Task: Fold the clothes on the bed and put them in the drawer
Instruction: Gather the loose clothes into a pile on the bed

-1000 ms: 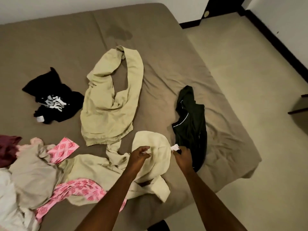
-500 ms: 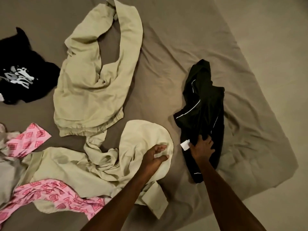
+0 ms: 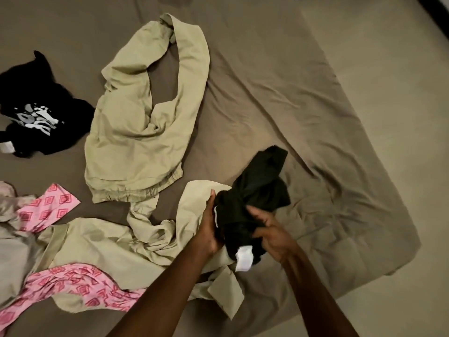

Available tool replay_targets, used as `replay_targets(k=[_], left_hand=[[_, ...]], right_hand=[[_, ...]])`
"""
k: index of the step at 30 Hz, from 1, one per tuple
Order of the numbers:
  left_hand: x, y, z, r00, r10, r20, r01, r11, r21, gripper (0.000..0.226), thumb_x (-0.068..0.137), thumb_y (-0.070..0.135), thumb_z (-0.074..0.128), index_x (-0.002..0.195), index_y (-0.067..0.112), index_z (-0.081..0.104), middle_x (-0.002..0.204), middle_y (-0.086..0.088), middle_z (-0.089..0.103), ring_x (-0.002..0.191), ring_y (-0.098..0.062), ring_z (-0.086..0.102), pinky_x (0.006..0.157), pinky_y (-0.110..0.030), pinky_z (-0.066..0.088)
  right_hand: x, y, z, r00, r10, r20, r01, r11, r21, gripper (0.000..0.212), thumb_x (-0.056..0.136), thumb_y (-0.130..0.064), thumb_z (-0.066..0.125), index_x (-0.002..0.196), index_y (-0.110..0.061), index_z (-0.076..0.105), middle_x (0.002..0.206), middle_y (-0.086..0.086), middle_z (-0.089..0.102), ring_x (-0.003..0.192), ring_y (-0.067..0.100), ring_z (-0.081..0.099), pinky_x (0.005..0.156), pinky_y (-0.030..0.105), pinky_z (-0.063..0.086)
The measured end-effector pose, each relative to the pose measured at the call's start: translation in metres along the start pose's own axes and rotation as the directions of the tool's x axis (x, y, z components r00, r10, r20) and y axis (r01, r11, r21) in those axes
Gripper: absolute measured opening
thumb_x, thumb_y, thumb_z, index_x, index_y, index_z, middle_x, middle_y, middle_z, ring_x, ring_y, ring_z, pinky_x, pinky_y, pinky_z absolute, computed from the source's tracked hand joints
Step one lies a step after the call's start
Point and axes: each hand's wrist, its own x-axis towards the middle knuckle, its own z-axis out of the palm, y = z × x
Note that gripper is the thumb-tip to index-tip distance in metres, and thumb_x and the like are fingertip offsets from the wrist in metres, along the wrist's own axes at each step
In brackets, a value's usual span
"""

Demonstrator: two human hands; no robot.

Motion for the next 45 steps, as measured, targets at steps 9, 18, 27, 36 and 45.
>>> replay_targets(k=[9, 18, 27, 36, 45], left_hand=[[-0.030, 0.066, -0.068, 0.978, 0.010, 0.210, 0.064, 0.937, -0.344, 0.032, 0.093, 0.014, 0.054, 0.084, 0.001, 0.082, 0.088, -0.017, 0.077, 0.078, -0.030, 0.076, 0.069, -0.036, 0.064], [-0.035, 0.137, -0.192, 0.959, 0.274, 0.066, -0.233, 0.902, -0.364, 0.084, 0.062, 0.005, 0.087, 0.139, -0.004, 0.055, 0.137, -0.023, 0.061, 0.125, -0.041, 0.061, 0.105, -0.049, 0.051], [-0.064, 0.117, -0.280, 0.973, 0.221, -0.058, -0.224, 0.869, -0.442, 0.086, 0.064, 0.005, 0.087, 0.142, -0.004, 0.052, 0.141, -0.024, 0.056, 0.130, -0.042, 0.056, 0.098, -0.047, 0.054], [-0.125, 0.106, -0.337, 0.967, 0.178, -0.181, -0.246, 0.835, -0.492, 0.049, 0.083, -0.002, 0.062, 0.133, -0.005, 0.061, 0.124, -0.022, 0.069, 0.112, -0.039, 0.068, 0.091, -0.045, 0.059], [-0.226, 0.145, -0.460, 0.893, 0.231, -0.385, -0.407, 0.780, -0.476, 0.038, 0.085, -0.002, 0.061, 0.123, 0.000, 0.069, 0.120, -0.020, 0.071, 0.101, -0.034, 0.072, 0.087, -0.043, 0.061]], right_hand=[[-0.008, 0.029, 0.034, 0.997, -0.073, -0.008, 0.071, 0.935, 0.348, 0.055, 0.083, -0.019, 0.076, 0.134, -0.003, 0.065, 0.114, 0.021, 0.073, 0.106, 0.029, 0.069, 0.094, 0.038, 0.055], [0.041, 0.114, 0.146, 0.949, -0.285, 0.131, 0.251, 0.441, -0.862, 0.099, 0.063, -0.063, 0.084, 0.147, -0.024, 0.051, 0.157, 0.005, 0.043, 0.144, 0.019, 0.034, 0.120, 0.050, 0.027], [0.073, 0.144, 0.232, 0.987, 0.086, 0.133, 0.153, -0.296, -0.943, 0.072, 0.057, -0.028, 0.088, 0.125, -0.020, 0.064, 0.114, 0.019, 0.061, 0.099, 0.043, 0.065, 0.085, 0.059, 0.053], [0.040, 0.060, 0.250, 0.994, 0.069, -0.088, -0.089, 0.963, -0.254, 0.028, 0.097, -0.017, 0.056, 0.072, -0.019, 0.065, 0.054, -0.006, 0.063, 0.057, 0.013, 0.059, 0.053, 0.024, 0.047], [-0.012, 0.060, 0.442, 0.901, 0.395, 0.177, -0.428, 0.874, 0.230, 0.026, 0.096, -0.021, 0.058, 0.089, -0.004, 0.076, 0.078, 0.013, 0.076, 0.068, 0.025, 0.075, 0.056, 0.031, 0.060]])
